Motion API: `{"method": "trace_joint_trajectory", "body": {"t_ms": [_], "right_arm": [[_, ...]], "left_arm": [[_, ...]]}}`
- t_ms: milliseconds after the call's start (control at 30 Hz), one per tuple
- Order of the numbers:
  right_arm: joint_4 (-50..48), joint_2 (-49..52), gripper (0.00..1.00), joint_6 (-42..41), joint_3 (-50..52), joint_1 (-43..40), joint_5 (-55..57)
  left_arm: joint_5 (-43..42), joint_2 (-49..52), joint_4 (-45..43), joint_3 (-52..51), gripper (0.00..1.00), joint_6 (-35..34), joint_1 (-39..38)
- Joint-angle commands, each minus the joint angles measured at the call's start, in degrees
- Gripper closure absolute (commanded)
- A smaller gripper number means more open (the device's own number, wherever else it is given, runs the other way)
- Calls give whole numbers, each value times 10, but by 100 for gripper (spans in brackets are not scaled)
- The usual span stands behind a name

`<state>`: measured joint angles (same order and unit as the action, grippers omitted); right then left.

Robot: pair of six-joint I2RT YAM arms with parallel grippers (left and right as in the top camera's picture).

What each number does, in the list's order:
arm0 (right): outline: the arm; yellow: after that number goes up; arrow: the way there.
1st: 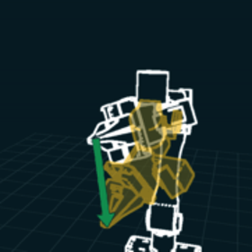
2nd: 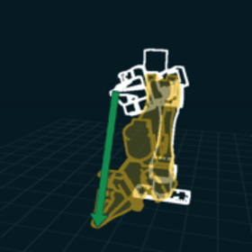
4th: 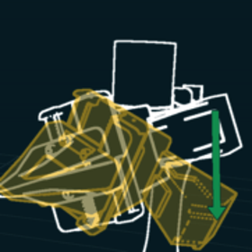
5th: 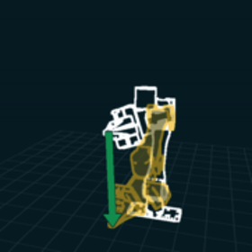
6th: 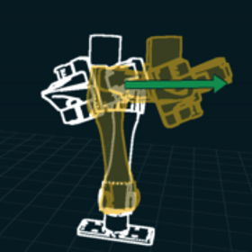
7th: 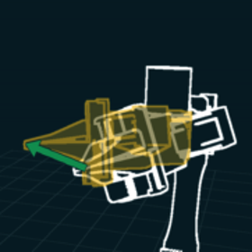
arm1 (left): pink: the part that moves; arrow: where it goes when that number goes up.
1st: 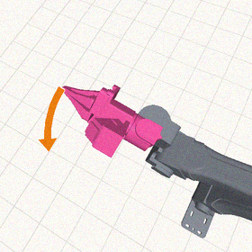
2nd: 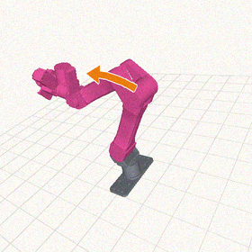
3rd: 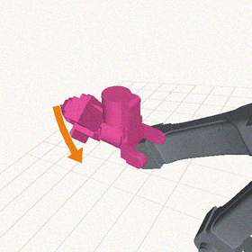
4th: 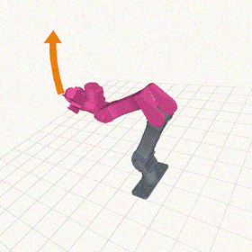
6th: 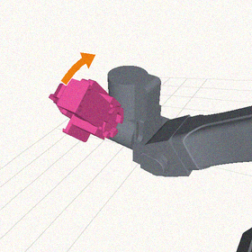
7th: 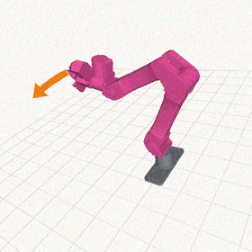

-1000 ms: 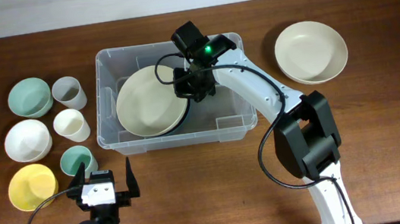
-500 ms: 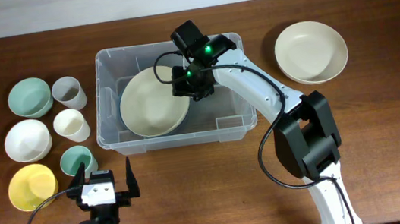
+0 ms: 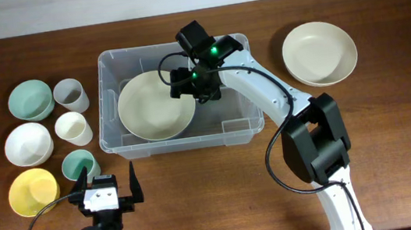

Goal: Pack container
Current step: 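Lower the cream bowl onto the blue bowl and release it, then move the right gripper to the remaining cream bowl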

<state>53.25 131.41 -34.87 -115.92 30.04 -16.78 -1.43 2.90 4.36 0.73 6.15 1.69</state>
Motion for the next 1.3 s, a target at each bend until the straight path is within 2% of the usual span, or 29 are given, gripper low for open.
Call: {"method": "trace_joint_trajectory", "body": {"t_ms": [0,233,467,533,667,767,933,1033,1167,1267], "right_arm": [[1,1,19,8,-5,-10,12],[71,-6,19,36,-79,-13,89],[184,-35,18,44,-242,-38,214],[215,-46,16,43,-298,-61,236],[287,-61,1,22,-410,-143,250],[338,-63,1,2,-448,-214,250],[417,-50,1,-16,-438,-345,216],[438,-33,1,-11,-401,-393,182],[419,-22,1,-10,-312,-422,182],[366,-22,1,-10,-218,-436,151]], "left_arm": [[4,0,2,-2,0,-5,3],[4,0,3,-2,0,-5,3],[4,0,3,-2,0,-5,3],[4,0,3,-2,0,-5,3],[4,0,3,-2,0,-5,3],[4,0,2,-2,0,-5,3],[4,0,3,-2,0,-5,3],[4,0,3,-2,0,-5,3],[4,0,3,-2,0,-5,3],[4,0,2,-2,0,-5,3]]}}
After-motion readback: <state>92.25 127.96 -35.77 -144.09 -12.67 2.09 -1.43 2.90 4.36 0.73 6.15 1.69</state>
